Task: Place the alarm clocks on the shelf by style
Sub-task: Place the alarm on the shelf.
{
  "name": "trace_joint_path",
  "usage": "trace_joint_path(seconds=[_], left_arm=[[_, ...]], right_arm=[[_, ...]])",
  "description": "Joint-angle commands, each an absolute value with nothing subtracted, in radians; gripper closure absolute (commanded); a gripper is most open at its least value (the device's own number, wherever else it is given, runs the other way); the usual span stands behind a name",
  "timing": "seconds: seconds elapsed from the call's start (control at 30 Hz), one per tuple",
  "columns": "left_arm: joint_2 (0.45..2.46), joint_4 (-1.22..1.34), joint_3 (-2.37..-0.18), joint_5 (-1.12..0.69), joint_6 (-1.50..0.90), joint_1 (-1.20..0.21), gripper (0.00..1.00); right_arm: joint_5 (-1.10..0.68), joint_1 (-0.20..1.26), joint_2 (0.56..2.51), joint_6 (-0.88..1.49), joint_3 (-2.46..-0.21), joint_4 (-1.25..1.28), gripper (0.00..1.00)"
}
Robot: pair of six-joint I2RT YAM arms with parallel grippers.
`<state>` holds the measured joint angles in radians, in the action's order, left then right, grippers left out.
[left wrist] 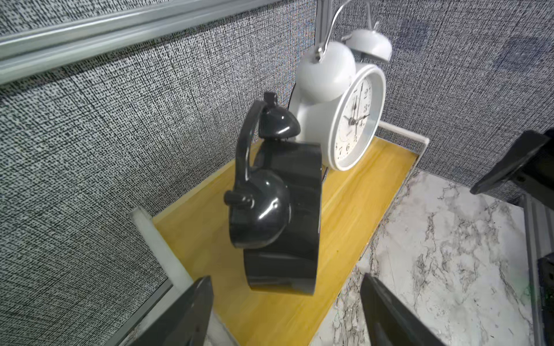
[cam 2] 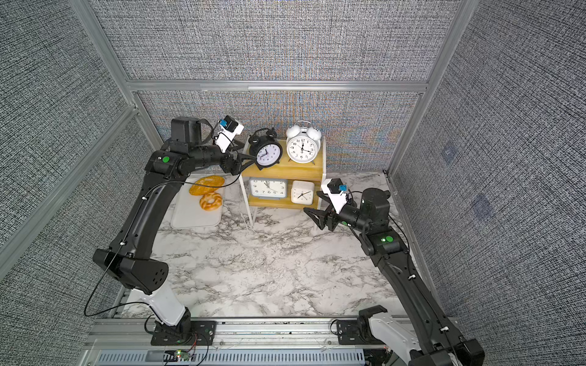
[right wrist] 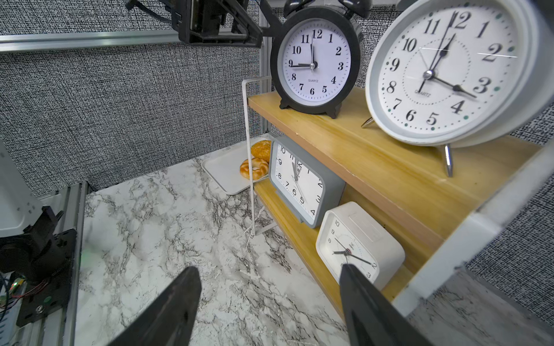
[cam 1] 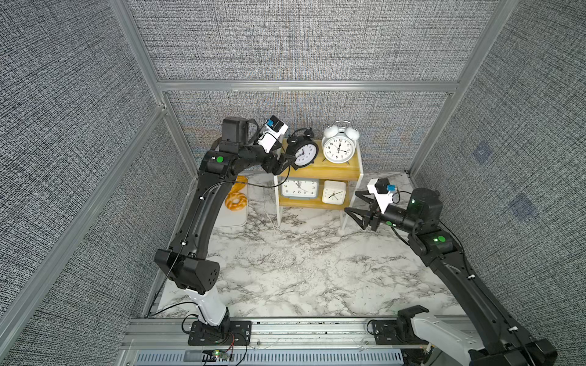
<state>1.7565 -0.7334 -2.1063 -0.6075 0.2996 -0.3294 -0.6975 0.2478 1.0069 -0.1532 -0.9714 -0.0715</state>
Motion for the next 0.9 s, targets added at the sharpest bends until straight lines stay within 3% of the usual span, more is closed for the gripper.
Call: trace_joint_path(seconds=[0.0, 0.87], left_arm=[[1.755, -0.684, -2.093, -0.574, 0.319, -0.332, 0.18], [1.788, -0.620, -2.088, -0.398, 0.308, -0.334, 0.27]], right_arm=[[-0.713, 0.247, 1.006, -0.138, -0.973, -0.043, 0.23], [-0.706, 0.246, 1.005, -0.149, -0.974, -0.058, 0.23]])
